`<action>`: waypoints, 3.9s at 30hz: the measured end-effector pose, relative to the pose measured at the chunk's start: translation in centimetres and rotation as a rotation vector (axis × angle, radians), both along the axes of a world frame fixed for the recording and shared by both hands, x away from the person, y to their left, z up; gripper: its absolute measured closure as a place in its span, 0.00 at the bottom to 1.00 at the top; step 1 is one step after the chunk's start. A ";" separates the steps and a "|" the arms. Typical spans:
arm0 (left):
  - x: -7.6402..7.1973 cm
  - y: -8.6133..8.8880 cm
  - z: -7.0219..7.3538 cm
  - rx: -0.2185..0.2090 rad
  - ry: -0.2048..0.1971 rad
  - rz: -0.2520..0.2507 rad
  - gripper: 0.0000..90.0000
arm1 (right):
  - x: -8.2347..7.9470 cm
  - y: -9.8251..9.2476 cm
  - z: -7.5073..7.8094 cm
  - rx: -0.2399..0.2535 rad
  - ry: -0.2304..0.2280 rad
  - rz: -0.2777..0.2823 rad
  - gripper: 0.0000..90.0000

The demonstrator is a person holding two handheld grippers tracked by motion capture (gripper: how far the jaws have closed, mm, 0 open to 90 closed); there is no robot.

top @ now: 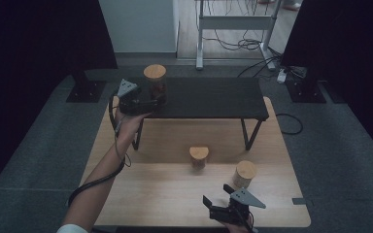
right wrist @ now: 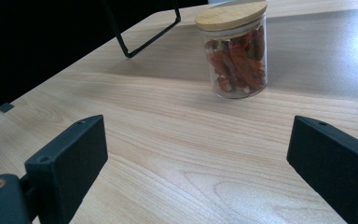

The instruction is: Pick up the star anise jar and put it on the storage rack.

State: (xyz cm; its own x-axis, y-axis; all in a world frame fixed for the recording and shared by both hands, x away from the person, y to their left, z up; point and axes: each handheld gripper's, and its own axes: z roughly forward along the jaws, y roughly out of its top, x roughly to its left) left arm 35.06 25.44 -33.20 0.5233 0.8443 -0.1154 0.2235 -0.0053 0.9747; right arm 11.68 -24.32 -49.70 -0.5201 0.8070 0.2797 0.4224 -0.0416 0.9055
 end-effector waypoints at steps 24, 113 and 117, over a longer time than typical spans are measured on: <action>-5.1 0.9 0.6 0.010 -0.003 -0.005 0.03 | -0.9 0.6 0.3 -0.025 -0.033 -0.003 0.05; -14.0 4.5 -7.2 0.071 0.154 -0.025 0.03 | -1.1 1.4 0.3 -0.069 -0.052 0.007 0.05; -14.0 4.3 -7.5 0.073 0.162 -0.033 0.03 | -1.3 1.3 0.3 -0.069 -0.058 0.005 0.05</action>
